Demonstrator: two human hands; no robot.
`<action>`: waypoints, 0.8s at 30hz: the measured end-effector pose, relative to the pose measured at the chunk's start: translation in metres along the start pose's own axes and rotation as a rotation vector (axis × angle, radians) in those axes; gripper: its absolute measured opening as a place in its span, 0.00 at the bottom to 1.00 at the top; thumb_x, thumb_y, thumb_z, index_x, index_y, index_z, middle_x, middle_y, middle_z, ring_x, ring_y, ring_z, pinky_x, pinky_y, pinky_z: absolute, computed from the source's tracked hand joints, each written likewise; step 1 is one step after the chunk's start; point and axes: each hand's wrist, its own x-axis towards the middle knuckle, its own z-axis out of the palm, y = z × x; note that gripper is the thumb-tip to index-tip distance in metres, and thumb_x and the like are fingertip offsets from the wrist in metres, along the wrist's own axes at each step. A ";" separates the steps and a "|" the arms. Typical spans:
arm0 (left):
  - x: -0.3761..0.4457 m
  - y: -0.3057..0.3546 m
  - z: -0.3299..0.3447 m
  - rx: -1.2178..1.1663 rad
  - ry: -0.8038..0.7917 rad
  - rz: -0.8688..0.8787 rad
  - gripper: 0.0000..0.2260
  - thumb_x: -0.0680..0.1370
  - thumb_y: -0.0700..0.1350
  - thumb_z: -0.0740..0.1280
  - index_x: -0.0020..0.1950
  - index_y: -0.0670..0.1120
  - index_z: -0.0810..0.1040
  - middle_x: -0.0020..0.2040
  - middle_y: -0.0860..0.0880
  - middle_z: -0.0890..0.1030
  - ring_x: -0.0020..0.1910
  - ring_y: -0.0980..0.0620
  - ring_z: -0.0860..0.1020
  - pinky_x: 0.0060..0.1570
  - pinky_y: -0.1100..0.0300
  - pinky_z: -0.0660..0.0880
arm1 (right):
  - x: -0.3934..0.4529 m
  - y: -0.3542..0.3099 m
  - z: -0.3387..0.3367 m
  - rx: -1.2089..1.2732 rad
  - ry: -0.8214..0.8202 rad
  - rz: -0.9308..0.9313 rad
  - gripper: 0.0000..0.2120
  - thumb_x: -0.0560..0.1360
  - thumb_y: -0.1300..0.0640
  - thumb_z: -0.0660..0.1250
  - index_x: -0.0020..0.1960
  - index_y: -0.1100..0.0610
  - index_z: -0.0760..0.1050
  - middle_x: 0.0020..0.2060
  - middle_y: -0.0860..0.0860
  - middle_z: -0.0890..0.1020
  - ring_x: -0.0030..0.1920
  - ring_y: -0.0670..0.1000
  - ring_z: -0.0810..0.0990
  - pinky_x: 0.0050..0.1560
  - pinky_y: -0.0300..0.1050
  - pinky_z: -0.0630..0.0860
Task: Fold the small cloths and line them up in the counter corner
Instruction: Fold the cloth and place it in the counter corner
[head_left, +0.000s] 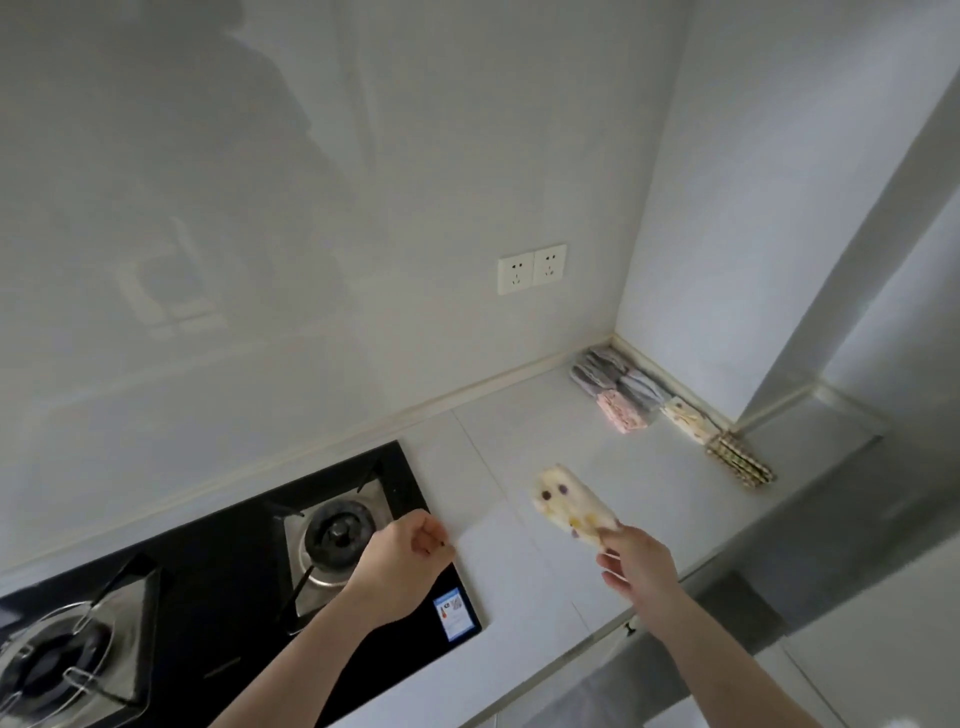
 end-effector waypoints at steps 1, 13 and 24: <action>0.006 -0.001 0.000 0.025 -0.018 -0.007 0.04 0.78 0.49 0.72 0.52 0.54 0.80 0.46 0.56 0.84 0.46 0.60 0.81 0.51 0.64 0.78 | 0.014 -0.001 -0.007 0.040 0.041 0.046 0.06 0.80 0.60 0.70 0.55 0.60 0.77 0.47 0.57 0.82 0.45 0.53 0.82 0.54 0.52 0.82; 0.094 0.034 0.028 0.016 0.124 -0.045 0.04 0.77 0.48 0.73 0.48 0.56 0.81 0.44 0.56 0.85 0.44 0.59 0.83 0.52 0.55 0.81 | 0.175 -0.049 -0.076 0.294 0.267 0.304 0.15 0.79 0.58 0.72 0.61 0.65 0.75 0.55 0.61 0.81 0.55 0.56 0.81 0.60 0.49 0.81; 0.137 0.074 0.090 -0.054 0.175 -0.172 0.04 0.76 0.46 0.74 0.45 0.55 0.81 0.42 0.56 0.84 0.42 0.59 0.82 0.49 0.57 0.80 | 0.291 -0.067 -0.093 0.070 0.305 0.289 0.07 0.80 0.61 0.68 0.49 0.66 0.73 0.34 0.59 0.75 0.32 0.52 0.73 0.33 0.45 0.70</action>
